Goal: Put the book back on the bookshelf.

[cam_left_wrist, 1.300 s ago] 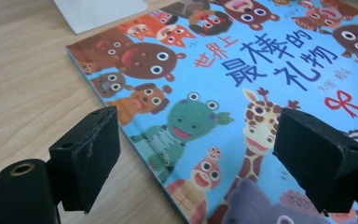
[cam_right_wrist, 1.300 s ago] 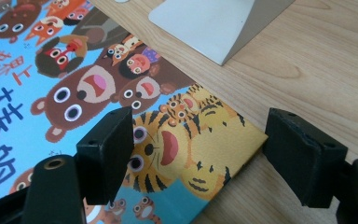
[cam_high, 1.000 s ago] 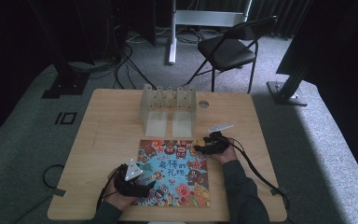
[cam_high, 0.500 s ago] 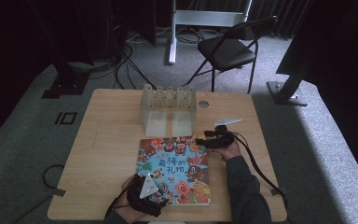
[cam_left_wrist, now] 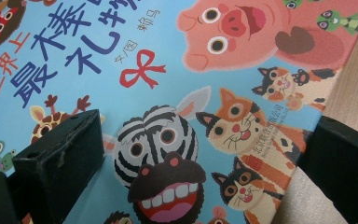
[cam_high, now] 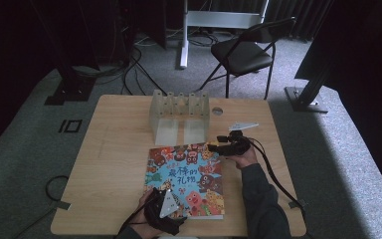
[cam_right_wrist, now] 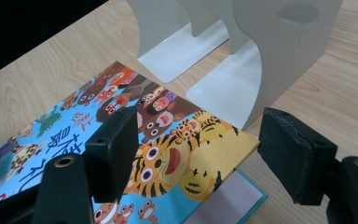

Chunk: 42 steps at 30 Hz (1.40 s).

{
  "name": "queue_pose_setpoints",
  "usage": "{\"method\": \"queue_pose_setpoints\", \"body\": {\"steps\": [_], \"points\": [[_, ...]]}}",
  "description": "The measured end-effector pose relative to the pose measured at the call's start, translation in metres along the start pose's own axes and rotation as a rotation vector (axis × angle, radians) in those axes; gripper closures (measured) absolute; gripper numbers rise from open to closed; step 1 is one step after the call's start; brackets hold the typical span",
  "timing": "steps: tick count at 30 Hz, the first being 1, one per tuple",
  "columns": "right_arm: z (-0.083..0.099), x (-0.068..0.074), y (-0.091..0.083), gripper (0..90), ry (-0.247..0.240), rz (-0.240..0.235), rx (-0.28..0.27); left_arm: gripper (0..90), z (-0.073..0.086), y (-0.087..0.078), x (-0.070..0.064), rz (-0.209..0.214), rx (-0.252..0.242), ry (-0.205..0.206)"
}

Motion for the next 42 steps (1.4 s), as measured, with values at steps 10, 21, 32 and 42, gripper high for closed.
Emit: {"method": "queue_pose_setpoints", "body": {"steps": [10,21,32,42], "points": [[0.001,-0.001,0.002,29.6,-0.003,0.005,0.004,4.9,-0.005,-0.003,0.0,-0.018,-0.024,0.02],[0.007,0.001,0.006,28.5,-0.005,0.01,0.037,11.1,-0.012,-0.013,0.003,-0.04,-0.077,0.015],[0.005,0.017,0.012,29.9,-0.023,-0.052,0.052,13.0,-0.015,-0.016,0.004,-0.034,-0.099,0.005],[-0.001,0.019,0.016,34.8,0.002,-0.088,0.047,13.3,-0.015,-0.019,0.004,-0.013,-0.102,-0.007]]}}
Point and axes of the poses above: each handheld gripper's, and its own axes: y roughly forward along the jaws, z roughly out of its underside, x roughly to its left, the point moved 10 cm from there along y, roughly forward along the jaws, and after that the axes turned 2 degrees about -y, right-handed, at the moved point
